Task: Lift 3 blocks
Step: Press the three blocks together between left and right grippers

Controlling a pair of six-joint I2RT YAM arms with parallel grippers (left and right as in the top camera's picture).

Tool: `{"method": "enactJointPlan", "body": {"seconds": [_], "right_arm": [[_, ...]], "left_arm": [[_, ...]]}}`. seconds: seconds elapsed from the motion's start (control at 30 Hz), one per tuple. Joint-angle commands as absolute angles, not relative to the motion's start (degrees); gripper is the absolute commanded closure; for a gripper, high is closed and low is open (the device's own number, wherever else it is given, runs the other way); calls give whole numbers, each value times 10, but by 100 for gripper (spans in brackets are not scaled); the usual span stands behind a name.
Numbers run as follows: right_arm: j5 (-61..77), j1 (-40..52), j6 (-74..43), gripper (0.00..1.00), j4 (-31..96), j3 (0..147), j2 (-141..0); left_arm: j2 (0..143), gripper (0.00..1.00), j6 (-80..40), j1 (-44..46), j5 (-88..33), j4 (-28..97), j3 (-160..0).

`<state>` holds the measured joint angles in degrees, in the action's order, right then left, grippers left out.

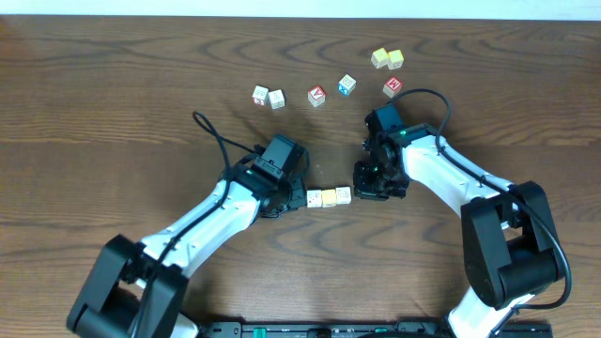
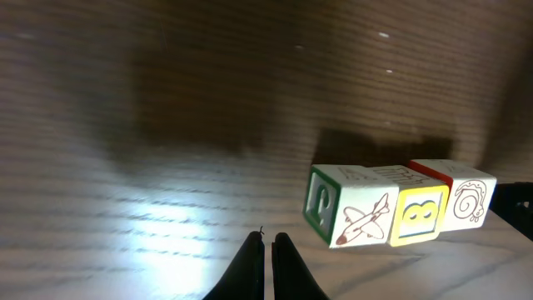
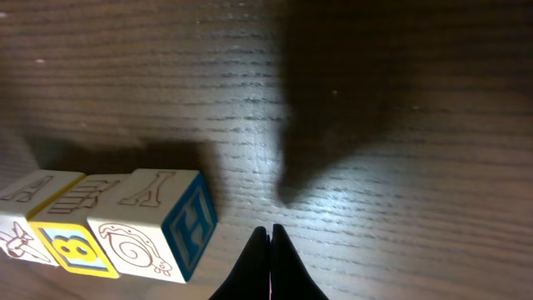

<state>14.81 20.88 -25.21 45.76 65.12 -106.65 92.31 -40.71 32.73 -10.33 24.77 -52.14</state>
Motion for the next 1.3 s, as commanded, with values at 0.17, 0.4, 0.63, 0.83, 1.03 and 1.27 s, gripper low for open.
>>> {"method": "enactJointPlan", "body": {"seconds": [0.17, 0.4, 0.63, 0.83, 1.03, 1.27], "right_arm": [[169, 223, -263, 98, 445, 648, -1057], [168, 239, -286, 98, 434, 648, -1057], [168, 245, -287, 98, 430, 648, -1056], [168, 245, -287, 98, 430, 648, -1057], [168, 245, -287, 99, 430, 648, -1057], [168, 245, -287, 98, 430, 648, -1057]], "left_arm": [[955, 93, -410, 325, -128, 221, -513], [955, 93, -410, 326, -131, 213, -513], [955, 93, -410, 326, -133, 213, -513], [955, 93, -410, 326, -137, 213, -513], [955, 92, -410, 331, -130, 206, -513], [955, 93, -410, 333, -131, 204, -513]]}}
